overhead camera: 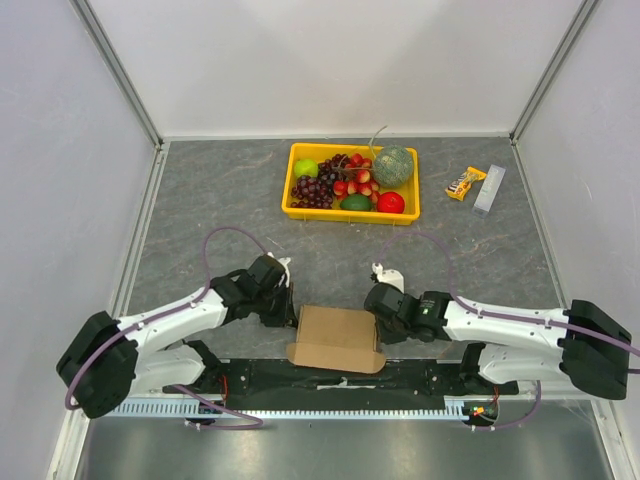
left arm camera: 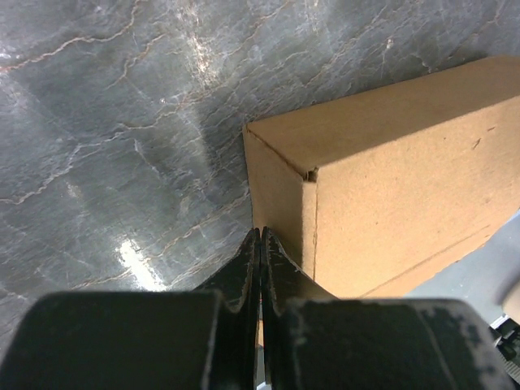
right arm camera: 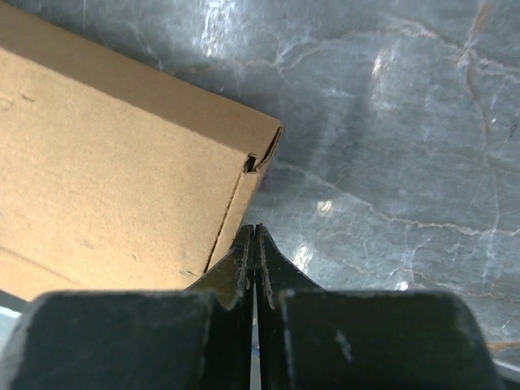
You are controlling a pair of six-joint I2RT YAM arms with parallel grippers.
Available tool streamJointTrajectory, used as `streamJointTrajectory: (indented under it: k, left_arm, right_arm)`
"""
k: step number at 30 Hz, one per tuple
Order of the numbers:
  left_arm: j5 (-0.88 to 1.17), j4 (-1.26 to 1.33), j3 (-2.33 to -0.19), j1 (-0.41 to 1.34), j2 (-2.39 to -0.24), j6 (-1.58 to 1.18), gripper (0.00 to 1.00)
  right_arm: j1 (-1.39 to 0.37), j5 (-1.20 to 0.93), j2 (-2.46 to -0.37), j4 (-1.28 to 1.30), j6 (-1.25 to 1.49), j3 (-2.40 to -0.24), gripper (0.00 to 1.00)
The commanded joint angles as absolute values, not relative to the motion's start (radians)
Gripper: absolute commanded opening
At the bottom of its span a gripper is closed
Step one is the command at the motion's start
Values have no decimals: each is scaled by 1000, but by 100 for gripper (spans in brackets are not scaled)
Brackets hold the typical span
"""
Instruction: Fold the paper box
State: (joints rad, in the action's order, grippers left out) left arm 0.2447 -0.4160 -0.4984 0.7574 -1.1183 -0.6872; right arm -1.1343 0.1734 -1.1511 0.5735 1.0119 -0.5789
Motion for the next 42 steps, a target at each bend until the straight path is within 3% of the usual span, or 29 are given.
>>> streamJointTrajectory:
  k: [1, 19, 26, 30, 36, 39, 42]
  left_arm:
    - [198, -374, -574, 762, -1170, -677, 2]
    - [92, -414, -874, 649, -1477, -543, 5]
    - [3, -454, -813, 586, -1358, -546, 28]
    - [-28, -428, -772, 571, -1258, -543, 32]
    - [147, -214, -654, 574, -1111, -534, 35]
    - [219, -157, -586, 575, -1040, -548, 43]
    - [265, -138, -516, 586, -985, -578, 56]
  right_arm:
    - [-1077, 204, -1177, 497, 964, -626, 2]
    - [-756, 152, -1382, 443, 660, -815, 2]
    - [-634, 190, -1292, 480, 586, -772, 27]
    - [-592, 190, -1215, 491, 557, -755, 39]
    - [-586, 39, -1118, 408, 506, -738, 43]
    - [-584, -63, -1071, 384, 495, -715, 47]
    - [-589, -124, -1042, 380, 508, -686, 61]
